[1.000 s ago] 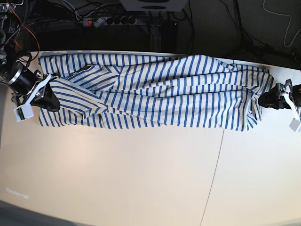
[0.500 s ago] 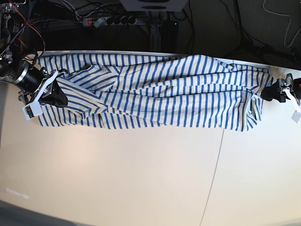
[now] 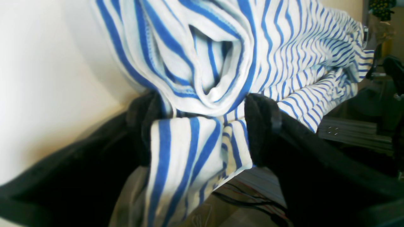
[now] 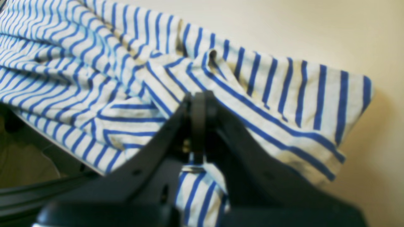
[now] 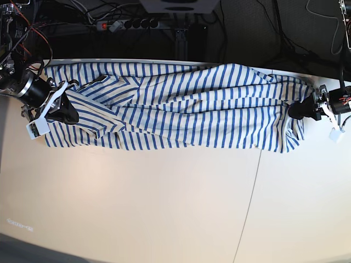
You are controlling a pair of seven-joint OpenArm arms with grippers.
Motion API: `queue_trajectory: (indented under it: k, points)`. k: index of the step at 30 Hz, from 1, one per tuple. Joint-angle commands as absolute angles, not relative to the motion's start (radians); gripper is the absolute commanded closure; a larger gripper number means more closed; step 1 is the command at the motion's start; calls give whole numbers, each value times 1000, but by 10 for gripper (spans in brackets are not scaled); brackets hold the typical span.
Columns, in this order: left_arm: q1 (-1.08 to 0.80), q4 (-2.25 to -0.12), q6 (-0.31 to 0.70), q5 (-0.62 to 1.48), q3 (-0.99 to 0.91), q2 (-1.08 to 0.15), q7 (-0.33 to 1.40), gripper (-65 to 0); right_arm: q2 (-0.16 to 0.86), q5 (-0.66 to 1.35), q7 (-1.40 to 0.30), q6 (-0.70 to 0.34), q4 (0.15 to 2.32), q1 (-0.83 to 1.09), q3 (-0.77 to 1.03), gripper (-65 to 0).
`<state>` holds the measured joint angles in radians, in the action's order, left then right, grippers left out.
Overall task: Fold the T-shirt properly
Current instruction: 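Grasp the two ends of the folded shirt with both grippers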
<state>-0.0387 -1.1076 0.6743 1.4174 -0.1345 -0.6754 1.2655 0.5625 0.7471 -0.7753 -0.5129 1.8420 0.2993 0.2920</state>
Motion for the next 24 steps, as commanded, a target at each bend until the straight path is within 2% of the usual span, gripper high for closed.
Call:
queue_trajectory:
  k: [1, 7, 11, 13, 17, 21, 24]
  points:
    - [-33, -1114, 698, 1404, -137, -687, 1277, -439, 579, 760, -760, -599, 1857, 292, 299, 0]
    - [-30, -1114, 698, 1418, -137, -680, 1271, -439, 579, 760, -760, -599, 1857, 292, 299, 0]
    - [-31, -1114, 698, 1370, -137, -662, 1169, -431, 579, 759, -760, -599, 1857, 292, 299, 0]
    - [-31, -1114, 698, 1341, -137, -652, 1114, -376, 579, 759, -760, -599, 1857, 294, 299, 0]
    - [-30, -1114, 698, 1341, -137, -641, 1106, -165, 579, 759, -760, -599, 1856, 294, 299, 0]
    - [-27, -1114, 698, 1300, -137, -638, 1080, 0, 579, 759, -760, -599, 1856, 294, 299, 0]
    - [-7, -1114, 698, 1225, -137, -632, 1046, 0, 579, 759, -759, -599, 1856, 294, 299, 0]
